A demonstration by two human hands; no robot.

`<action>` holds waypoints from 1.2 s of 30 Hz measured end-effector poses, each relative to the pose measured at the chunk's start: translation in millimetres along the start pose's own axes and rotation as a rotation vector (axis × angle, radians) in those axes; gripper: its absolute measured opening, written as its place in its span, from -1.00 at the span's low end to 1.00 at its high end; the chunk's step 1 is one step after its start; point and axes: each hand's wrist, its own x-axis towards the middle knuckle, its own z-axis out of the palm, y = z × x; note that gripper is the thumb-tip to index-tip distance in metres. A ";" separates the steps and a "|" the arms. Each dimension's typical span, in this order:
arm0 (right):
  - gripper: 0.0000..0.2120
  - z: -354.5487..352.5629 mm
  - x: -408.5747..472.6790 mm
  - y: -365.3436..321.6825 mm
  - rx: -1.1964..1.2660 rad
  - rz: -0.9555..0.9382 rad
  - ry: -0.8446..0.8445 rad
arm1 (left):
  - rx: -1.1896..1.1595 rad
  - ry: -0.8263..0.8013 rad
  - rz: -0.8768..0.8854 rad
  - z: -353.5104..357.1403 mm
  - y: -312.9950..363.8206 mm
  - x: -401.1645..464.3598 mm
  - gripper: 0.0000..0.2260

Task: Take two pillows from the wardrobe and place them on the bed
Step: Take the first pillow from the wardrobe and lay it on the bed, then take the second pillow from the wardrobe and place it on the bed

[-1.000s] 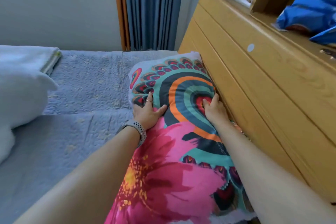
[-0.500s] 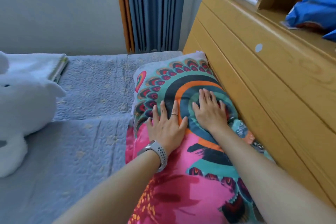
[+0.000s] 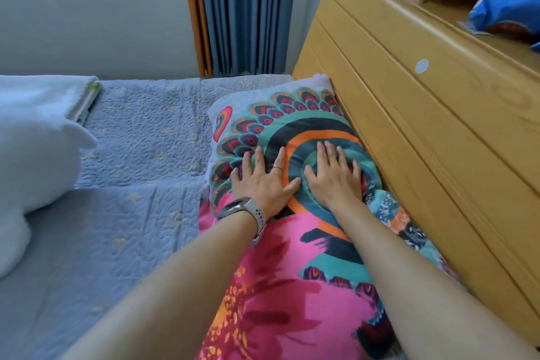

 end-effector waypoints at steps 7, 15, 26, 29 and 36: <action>-0.36 -31.7 5.7 -5.0 -0.091 0.041 -0.326 | 0.105 -0.115 0.033 -37.0 -5.2 -7.6 -0.33; -0.47 -213.3 -16.4 -39.5 -0.084 0.085 -0.032 | -0.118 -0.007 -0.021 -219.7 -31.5 -32.7 -0.37; -0.57 -459.8 -185.3 -217.6 -0.132 0.030 0.117 | -0.205 0.236 0.097 -514.4 -104.3 -218.0 -0.80; -0.54 -508.6 -252.8 -271.0 -0.039 -0.010 0.097 | -0.321 0.245 0.122 -582.4 -148.9 -288.0 -0.81; -0.63 -604.1 -366.0 -346.2 0.087 -0.025 0.191 | -0.286 0.328 0.240 -682.7 -190.1 -397.7 -0.89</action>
